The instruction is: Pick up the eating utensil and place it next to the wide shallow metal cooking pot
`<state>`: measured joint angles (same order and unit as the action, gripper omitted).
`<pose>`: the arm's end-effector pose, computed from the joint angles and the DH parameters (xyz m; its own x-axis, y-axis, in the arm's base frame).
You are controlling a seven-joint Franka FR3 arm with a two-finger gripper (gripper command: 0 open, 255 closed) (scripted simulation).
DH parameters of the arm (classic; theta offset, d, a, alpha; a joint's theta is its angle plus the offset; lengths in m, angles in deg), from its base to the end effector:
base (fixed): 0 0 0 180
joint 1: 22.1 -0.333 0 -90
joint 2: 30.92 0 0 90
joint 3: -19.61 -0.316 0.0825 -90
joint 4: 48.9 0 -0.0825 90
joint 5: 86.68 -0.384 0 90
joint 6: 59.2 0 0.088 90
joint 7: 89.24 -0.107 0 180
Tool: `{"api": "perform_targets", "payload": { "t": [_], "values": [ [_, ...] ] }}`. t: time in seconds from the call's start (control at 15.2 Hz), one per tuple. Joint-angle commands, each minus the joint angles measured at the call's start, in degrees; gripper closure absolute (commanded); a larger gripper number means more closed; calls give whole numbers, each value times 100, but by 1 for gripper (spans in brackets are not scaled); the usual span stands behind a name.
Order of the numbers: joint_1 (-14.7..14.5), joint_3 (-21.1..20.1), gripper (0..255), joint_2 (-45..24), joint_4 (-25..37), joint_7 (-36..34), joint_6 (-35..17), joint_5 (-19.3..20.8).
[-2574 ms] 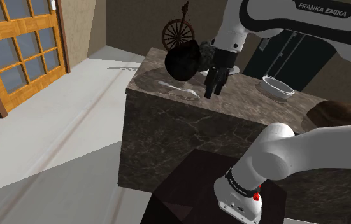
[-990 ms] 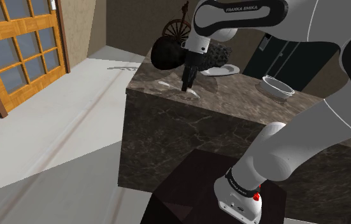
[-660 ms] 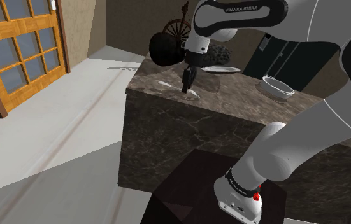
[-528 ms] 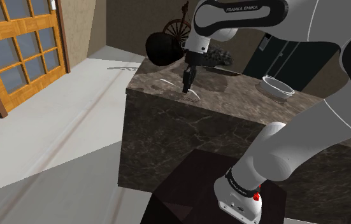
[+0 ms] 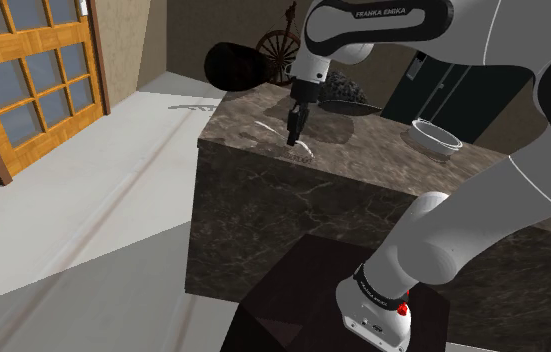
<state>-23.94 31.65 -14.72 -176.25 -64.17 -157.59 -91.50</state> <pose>0.4357 -0.0750 0.4720 0.9533 0.2631 -0.1484 0.2276 -0.9487 -0.2196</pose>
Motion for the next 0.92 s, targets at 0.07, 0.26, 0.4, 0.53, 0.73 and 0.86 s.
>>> {"api": "perform_targets", "payload": {
  "t": [0.07,0.26,0.4,0.53,0.73,0.86],
  "values": [
    [1,-4,255,27,159,-28,193,7],
    [-2,-10,255,59,360,-58,423,10],
    [-4,-14,255,73,500,-78,576,12],
    [-6,-17,255,83,644,-97,729,12],
    [-10,-21,255,88,870,-123,958,10],
    [-13,-23,255,85,1026,-140,1111,7]
  ]
}}
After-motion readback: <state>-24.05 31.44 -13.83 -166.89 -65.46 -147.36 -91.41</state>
